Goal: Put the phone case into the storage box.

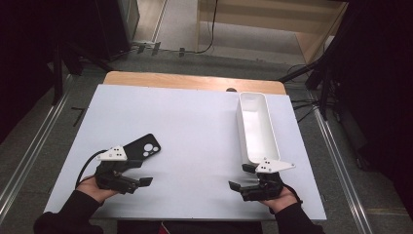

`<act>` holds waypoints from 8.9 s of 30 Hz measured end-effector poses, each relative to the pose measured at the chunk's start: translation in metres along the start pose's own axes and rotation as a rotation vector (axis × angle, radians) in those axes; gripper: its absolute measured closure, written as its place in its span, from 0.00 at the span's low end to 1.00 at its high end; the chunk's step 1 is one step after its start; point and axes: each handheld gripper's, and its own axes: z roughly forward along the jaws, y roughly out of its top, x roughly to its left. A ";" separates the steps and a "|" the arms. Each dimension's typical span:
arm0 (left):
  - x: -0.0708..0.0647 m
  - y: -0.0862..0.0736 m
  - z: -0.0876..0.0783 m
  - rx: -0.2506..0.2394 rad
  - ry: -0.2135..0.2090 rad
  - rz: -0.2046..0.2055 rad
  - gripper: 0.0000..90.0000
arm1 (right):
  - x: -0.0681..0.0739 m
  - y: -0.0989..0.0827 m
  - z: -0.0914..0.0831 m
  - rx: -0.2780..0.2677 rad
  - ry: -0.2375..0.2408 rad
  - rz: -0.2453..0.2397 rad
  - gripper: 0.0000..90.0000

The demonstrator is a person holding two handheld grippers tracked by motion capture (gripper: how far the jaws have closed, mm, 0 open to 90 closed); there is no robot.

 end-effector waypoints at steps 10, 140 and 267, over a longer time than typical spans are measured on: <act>0.000 0.000 -0.001 0.001 -0.001 -0.008 0.22 | 0.001 0.000 -0.001 -0.002 -0.002 0.000 0.19; 0.083 0.060 -0.011 -0.096 0.065 0.057 0.00 | 0.001 0.001 0.000 0.004 0.042 0.004 0.19; 0.078 0.035 0.013 0.045 0.176 0.031 0.16 | 0.003 0.002 0.000 0.011 0.052 -0.010 0.19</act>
